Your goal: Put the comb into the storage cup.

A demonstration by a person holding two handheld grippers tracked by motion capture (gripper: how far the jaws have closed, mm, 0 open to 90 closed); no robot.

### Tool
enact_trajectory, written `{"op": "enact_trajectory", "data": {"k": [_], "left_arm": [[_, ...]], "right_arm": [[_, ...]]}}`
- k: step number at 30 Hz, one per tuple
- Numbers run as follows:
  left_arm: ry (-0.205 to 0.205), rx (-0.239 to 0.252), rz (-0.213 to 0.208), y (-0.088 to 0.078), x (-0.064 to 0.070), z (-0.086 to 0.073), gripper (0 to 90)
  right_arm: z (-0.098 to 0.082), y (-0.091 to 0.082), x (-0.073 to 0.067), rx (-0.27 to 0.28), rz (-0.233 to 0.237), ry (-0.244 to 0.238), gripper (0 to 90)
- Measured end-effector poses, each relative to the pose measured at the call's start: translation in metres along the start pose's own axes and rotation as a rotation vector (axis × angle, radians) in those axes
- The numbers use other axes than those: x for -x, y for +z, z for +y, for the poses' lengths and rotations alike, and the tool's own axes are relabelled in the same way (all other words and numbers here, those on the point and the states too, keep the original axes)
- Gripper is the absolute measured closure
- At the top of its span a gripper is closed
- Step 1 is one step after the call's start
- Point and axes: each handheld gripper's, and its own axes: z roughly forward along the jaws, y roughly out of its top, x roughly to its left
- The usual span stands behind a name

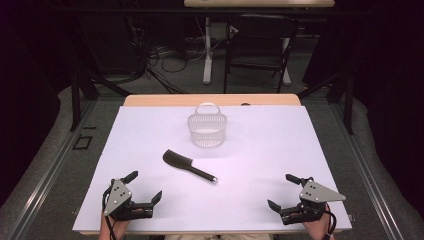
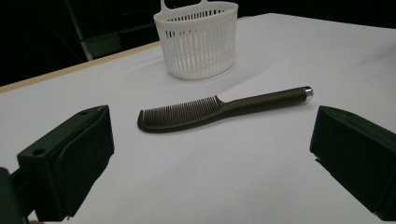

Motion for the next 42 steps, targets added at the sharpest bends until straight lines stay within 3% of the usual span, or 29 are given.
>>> {"op": "enact_trajectory", "data": {"k": [8, 31, 42], "left_arm": [[0.018, -0.022, -0.005, 0.007, 0.003, 0.005, 0.0], [-0.001, -0.053, -0.036, 0.038, 0.014, 0.017, 0.2], [0.032, -0.081, -0.056, 0.058, 0.027, 0.026, 0.1]], "right_arm": [[0.000, 0.001, 0.000, -0.005, 0.003, -0.007, 0.0], [-0.001, 0.002, 0.001, -0.020, -0.002, -0.010, 0.0], [-0.002, 0.002, 0.002, -0.023, -0.004, -0.006, 0.0]]}}
